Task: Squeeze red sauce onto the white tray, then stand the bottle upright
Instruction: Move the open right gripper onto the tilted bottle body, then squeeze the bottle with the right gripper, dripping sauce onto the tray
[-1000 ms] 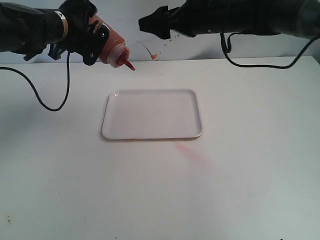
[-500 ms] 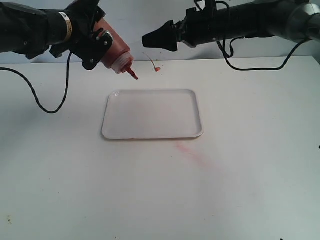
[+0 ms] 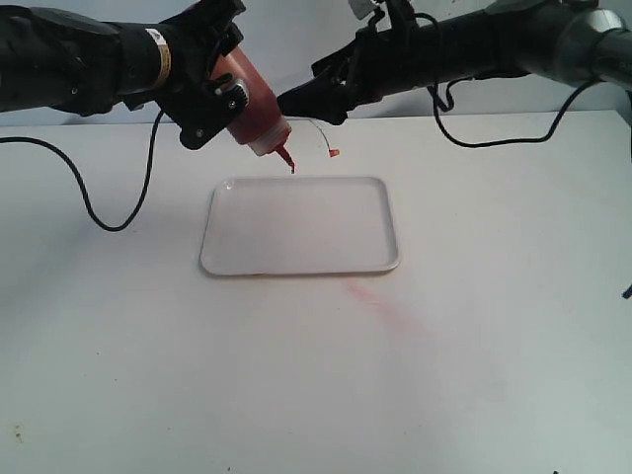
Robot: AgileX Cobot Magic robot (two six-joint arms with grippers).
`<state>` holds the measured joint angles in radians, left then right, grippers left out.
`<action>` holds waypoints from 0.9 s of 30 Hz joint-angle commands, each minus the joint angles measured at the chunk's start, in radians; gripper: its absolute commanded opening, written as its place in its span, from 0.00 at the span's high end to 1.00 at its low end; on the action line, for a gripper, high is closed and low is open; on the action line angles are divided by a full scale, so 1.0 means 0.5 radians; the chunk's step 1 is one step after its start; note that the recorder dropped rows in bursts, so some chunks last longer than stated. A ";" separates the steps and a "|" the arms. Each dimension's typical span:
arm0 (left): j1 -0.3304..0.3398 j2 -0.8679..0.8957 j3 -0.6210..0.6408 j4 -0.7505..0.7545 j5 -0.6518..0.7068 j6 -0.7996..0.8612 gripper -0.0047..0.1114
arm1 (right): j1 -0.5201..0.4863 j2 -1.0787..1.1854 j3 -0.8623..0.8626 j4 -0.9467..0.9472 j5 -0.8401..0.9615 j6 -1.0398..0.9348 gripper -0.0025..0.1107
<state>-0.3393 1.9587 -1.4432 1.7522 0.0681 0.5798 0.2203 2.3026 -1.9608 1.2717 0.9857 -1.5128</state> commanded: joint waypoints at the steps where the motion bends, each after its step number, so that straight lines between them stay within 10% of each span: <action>1: -0.006 -0.028 -0.034 -0.016 -0.031 0.008 0.96 | 0.116 -0.006 -0.013 -0.002 -0.208 -0.148 0.15; 27: -0.006 -0.028 -0.031 -0.016 -0.213 -0.006 0.96 | 0.198 -0.007 0.011 -0.136 -0.235 0.044 0.19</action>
<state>-0.3393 1.9587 -1.4432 1.7538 -0.0112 0.5903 0.3193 2.3026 -1.9608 1.2067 0.8594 -1.4934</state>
